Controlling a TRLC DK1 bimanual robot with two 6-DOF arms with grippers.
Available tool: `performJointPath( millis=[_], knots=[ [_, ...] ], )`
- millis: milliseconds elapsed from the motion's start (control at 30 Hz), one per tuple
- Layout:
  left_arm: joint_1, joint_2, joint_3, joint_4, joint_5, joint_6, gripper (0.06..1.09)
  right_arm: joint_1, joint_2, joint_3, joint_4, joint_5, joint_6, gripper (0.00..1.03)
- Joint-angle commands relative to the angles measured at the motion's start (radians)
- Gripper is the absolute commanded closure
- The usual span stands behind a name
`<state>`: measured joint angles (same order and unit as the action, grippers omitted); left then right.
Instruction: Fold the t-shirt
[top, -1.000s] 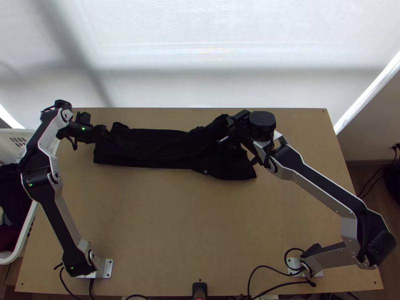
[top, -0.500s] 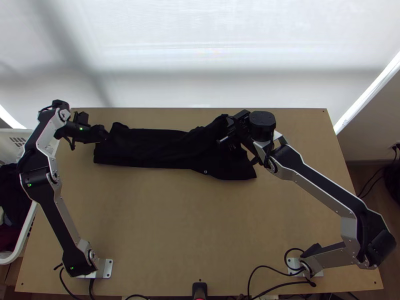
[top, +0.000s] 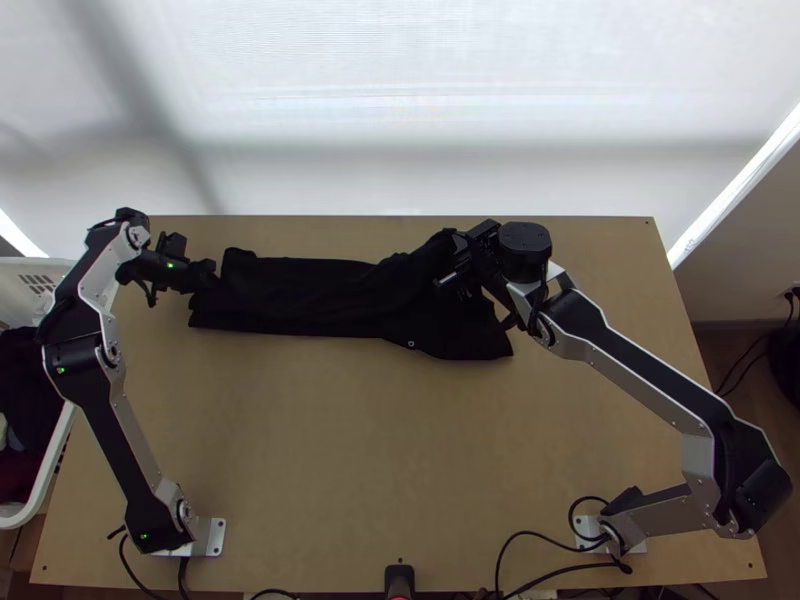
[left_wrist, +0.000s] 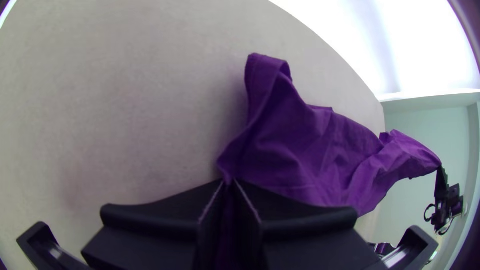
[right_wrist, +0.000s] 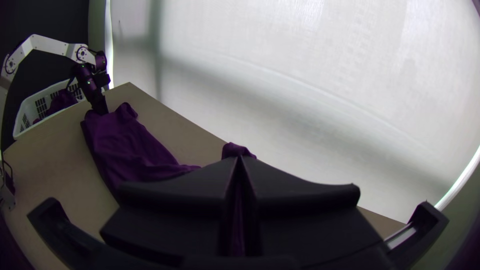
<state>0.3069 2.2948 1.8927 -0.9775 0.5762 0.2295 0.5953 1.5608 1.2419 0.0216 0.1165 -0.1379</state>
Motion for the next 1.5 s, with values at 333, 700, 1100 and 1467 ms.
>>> performJointPath(
  millis=[333,700,1100,1467],
  knots=[
    [0.001,-0.101,0.166,0.028,0.002,-0.2,1.04,-0.034,-0.016,-0.006,0.005,0.025,0.02,1.0],
    [-0.011,-0.273,0.241,0.003,0.004,-0.303,1.05,-0.069,-0.056,0.027,-0.017,0.035,0.02,1.0],
    [-0.019,-0.37,-0.093,-0.072,0.004,-0.239,1.05,-0.069,-0.125,-0.041,-0.046,0.035,0.031,1.0],
    [-0.04,-0.488,-0.567,0.079,0.007,-0.19,1.04,-0.074,-0.111,-0.073,-0.045,0.035,0.038,1.0]
  ],
)
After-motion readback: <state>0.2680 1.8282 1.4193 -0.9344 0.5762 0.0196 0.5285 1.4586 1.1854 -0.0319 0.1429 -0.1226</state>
